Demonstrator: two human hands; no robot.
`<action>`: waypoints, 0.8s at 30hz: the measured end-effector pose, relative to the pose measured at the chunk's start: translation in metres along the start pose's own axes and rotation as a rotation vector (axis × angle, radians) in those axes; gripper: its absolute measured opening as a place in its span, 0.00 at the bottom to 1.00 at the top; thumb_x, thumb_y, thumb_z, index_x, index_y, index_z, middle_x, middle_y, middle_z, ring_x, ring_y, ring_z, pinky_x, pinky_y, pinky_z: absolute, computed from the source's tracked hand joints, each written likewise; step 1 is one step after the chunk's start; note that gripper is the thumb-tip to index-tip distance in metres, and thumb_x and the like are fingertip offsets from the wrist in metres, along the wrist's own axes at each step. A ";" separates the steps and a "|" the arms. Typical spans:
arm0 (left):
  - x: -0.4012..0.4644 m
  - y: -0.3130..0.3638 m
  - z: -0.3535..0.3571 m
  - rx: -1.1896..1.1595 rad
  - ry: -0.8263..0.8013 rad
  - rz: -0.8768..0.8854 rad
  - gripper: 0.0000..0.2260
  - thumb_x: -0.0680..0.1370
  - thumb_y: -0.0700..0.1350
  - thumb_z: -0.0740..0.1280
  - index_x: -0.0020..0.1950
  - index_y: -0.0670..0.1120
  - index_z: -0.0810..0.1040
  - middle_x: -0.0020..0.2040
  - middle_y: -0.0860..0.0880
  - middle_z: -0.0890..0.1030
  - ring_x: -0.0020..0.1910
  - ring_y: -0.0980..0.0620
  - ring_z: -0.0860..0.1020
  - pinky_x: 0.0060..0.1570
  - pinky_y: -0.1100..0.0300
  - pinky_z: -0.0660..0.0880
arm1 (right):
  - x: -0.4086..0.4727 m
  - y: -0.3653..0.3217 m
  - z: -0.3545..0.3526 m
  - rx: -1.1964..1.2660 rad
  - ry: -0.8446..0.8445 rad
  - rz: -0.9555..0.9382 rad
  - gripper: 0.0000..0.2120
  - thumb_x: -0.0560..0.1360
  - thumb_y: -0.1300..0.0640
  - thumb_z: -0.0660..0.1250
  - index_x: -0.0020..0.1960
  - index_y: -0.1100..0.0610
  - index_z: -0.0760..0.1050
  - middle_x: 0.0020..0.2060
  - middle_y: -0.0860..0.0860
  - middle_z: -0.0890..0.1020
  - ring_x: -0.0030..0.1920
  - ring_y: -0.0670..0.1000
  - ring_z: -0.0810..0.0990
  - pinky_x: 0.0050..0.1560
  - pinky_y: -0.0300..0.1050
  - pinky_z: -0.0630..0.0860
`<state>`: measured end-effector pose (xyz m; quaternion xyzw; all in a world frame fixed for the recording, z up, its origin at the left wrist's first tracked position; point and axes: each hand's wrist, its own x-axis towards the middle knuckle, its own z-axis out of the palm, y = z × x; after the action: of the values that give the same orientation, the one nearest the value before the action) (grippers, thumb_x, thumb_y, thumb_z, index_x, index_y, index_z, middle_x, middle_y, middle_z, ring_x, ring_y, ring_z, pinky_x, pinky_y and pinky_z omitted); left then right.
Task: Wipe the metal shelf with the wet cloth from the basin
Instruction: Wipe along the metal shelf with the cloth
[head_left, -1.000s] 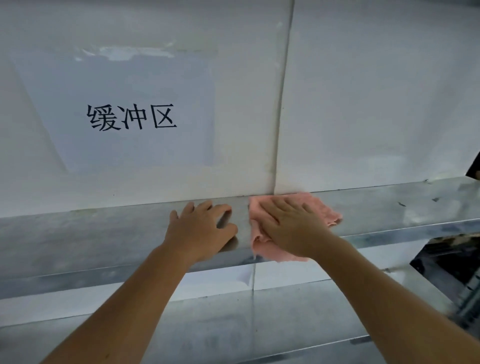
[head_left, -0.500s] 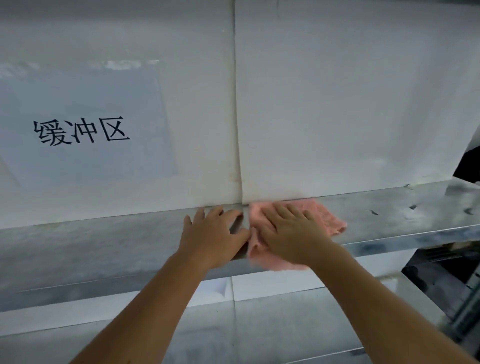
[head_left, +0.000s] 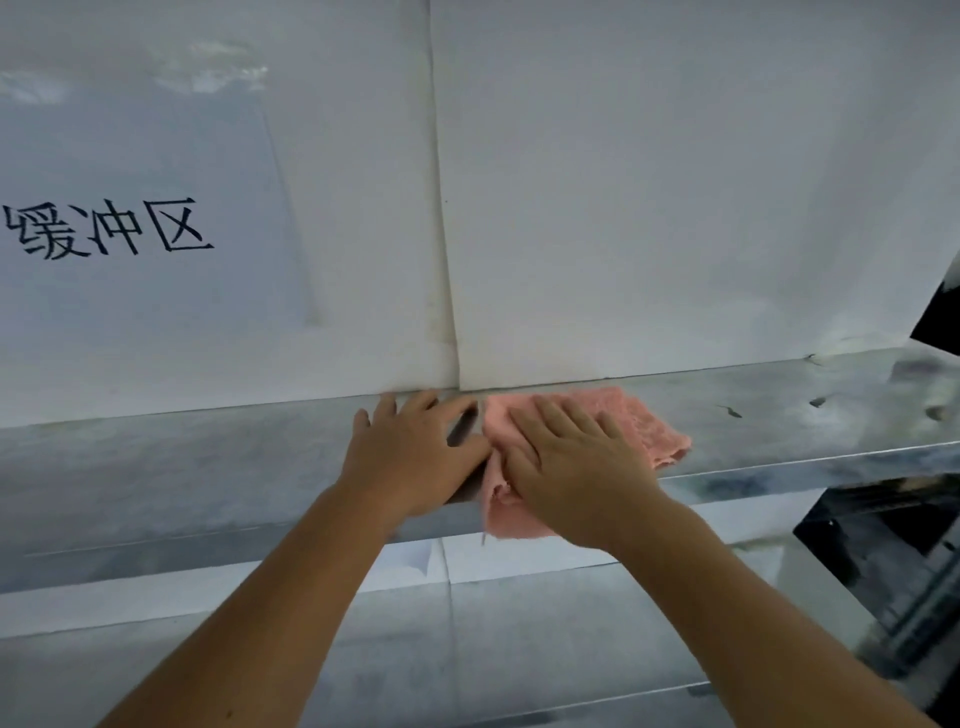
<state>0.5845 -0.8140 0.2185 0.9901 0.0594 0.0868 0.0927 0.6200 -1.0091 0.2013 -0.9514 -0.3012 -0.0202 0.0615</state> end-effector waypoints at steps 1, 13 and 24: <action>-0.001 0.000 0.001 0.003 -0.001 0.001 0.36 0.70 0.75 0.44 0.76 0.67 0.63 0.79 0.55 0.67 0.77 0.42 0.63 0.74 0.36 0.59 | -0.007 0.002 0.001 -0.023 -0.003 -0.017 0.50 0.70 0.30 0.20 0.87 0.47 0.44 0.88 0.52 0.46 0.87 0.59 0.42 0.84 0.67 0.45; -0.002 0.015 -0.001 0.014 0.004 -0.038 0.31 0.72 0.71 0.50 0.75 0.66 0.65 0.77 0.57 0.68 0.75 0.46 0.64 0.71 0.40 0.62 | -0.011 0.080 -0.023 0.035 -0.018 0.073 0.42 0.75 0.30 0.32 0.86 0.44 0.49 0.87 0.49 0.49 0.87 0.56 0.46 0.84 0.64 0.45; -0.002 0.109 0.018 -0.076 0.033 -0.031 0.26 0.72 0.67 0.53 0.69 0.66 0.70 0.67 0.61 0.74 0.72 0.48 0.68 0.69 0.38 0.62 | -0.024 0.148 -0.029 0.043 -0.024 0.082 0.56 0.65 0.21 0.22 0.86 0.44 0.48 0.88 0.49 0.48 0.87 0.57 0.45 0.84 0.66 0.45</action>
<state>0.5968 -0.9239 0.2214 0.9833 0.0728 0.1039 0.1307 0.6854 -1.1470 0.2125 -0.9615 -0.2632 0.0002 0.0793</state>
